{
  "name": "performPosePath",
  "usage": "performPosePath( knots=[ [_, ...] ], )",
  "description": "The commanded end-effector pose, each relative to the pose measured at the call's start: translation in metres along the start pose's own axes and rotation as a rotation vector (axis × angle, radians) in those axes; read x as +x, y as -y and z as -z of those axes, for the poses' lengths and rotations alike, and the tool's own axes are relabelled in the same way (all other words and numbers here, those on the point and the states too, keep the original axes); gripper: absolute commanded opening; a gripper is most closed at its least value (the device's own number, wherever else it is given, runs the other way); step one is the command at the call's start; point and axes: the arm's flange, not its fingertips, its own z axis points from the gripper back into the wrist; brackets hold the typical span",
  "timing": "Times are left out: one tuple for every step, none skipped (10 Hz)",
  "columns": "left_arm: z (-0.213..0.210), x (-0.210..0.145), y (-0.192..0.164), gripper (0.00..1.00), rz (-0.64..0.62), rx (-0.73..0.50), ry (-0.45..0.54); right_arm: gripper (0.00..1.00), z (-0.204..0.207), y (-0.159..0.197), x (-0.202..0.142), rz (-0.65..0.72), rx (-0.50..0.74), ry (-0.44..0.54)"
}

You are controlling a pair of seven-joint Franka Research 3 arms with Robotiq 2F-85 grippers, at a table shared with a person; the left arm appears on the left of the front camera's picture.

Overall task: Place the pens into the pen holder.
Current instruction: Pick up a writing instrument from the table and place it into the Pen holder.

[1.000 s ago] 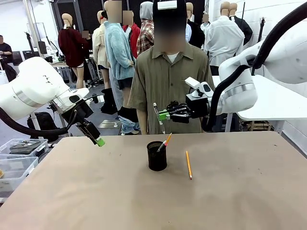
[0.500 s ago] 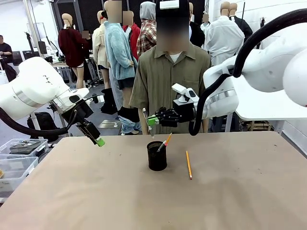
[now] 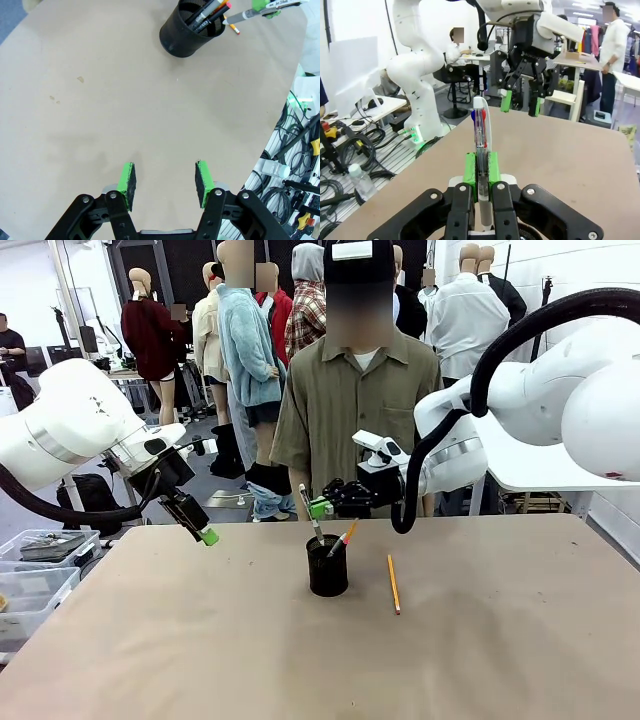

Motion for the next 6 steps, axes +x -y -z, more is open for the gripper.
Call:
performPosePath(
  knots=[
    [-0.002,0.0,-0.002,0.63,0.011,-0.007,0.001,0.0,-0.011,0.018,-0.005,0.022,0.041,0.0],
    [-0.002,0.0,-0.002,0.63,0.011,-0.007,0.001,0.0,-0.013,0.02,-0.007,0.022,0.026,-0.003],
    [-0.002,0.0,-0.002,0.63,0.011,-0.007,0.001,0.0,-0.015,0.025,-0.009,0.025,0.032,0.004],
    [-0.002,0.0,-0.002,0.63,0.011,-0.007,0.001,0.0,-0.018,0.03,-0.011,0.032,0.027,0.008],
    [-0.002,0.0,-0.002,0.63,0.011,-0.007,0.001,0.0,-0.019,0.034,-0.013,0.046,0.029,0.013],
    [-0.002,0.0,-0.002,0.63,0.011,-0.007,0.001,0.0,-0.019,0.037,-0.013,0.056,0.039,0.015]
  ],
)
